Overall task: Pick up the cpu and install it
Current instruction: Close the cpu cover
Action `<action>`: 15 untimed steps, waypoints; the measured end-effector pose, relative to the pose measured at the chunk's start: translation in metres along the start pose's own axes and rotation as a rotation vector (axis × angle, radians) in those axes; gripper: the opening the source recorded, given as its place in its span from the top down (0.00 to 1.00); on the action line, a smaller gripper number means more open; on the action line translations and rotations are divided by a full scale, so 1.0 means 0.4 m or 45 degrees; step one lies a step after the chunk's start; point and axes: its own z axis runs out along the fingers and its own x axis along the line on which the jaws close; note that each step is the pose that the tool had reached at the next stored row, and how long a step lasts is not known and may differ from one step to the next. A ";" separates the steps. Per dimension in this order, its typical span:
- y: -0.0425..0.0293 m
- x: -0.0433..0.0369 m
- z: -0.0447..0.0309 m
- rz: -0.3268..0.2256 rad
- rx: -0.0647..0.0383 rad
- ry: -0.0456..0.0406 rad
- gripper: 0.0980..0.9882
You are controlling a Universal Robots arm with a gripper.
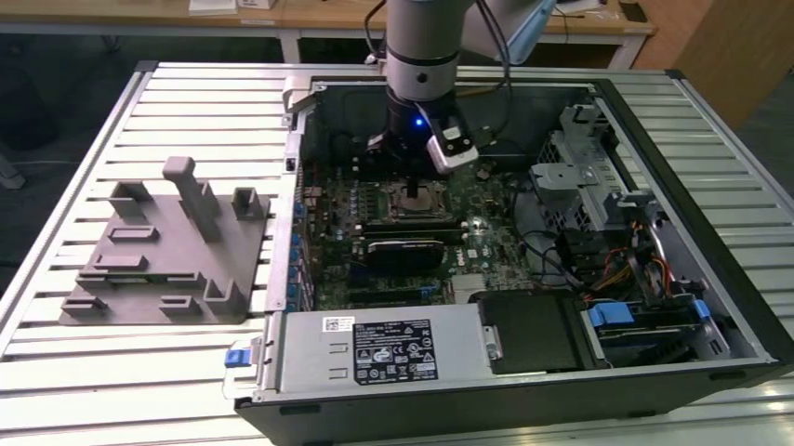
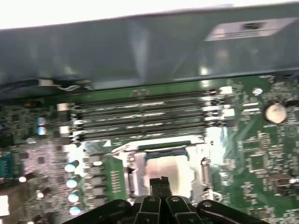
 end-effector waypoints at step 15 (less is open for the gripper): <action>0.002 -0.015 -0.050 0.000 0.000 0.000 0.99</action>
